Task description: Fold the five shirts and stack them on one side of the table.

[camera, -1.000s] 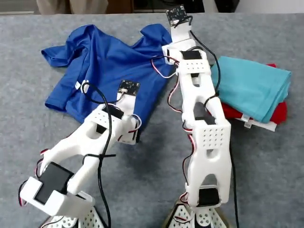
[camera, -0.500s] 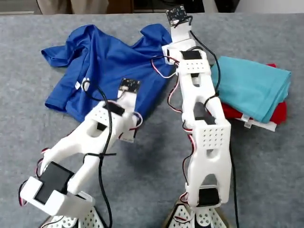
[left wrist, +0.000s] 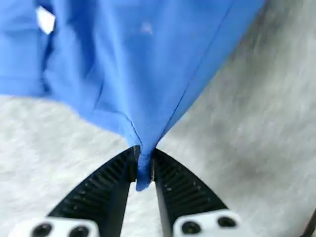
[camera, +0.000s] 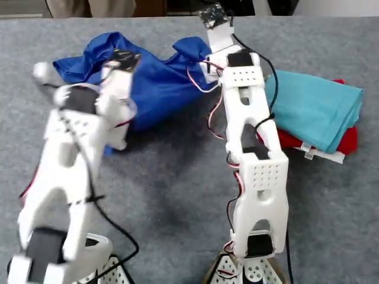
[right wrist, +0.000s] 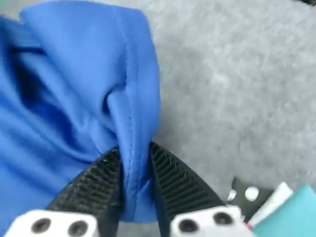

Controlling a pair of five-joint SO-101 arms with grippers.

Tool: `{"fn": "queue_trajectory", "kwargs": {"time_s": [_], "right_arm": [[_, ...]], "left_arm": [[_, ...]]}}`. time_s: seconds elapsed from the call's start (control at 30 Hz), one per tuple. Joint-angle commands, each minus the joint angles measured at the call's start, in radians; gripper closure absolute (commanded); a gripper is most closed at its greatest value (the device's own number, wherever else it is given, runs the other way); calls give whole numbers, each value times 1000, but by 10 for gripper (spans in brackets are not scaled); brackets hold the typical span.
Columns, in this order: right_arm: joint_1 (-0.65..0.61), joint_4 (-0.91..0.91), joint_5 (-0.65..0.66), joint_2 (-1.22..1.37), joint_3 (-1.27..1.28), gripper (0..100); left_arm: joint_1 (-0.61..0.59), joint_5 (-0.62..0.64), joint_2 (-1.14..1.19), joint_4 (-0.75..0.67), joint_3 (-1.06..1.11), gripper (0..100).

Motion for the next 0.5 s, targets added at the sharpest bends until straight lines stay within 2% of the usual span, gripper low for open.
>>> {"fn": "queue_trajectory", "kwargs": {"time_s": [0.0, 0.23, 0.3, 0.47], "right_arm": [[-62, 146, 11, -104, -54, 997], [-243, 396, 166, -137, -47, 984], [-257, 419, 173, -165, -45, 898], [-243, 477, 262, -239, -47, 544]], "left_arm": [[-121, -109, -168, 31, 66, 981], [-454, -307, -369, 26, 226, 981], [-557, -354, -389, -11, 239, 981], [-772, -437, -389, -149, 287, 981]]}}
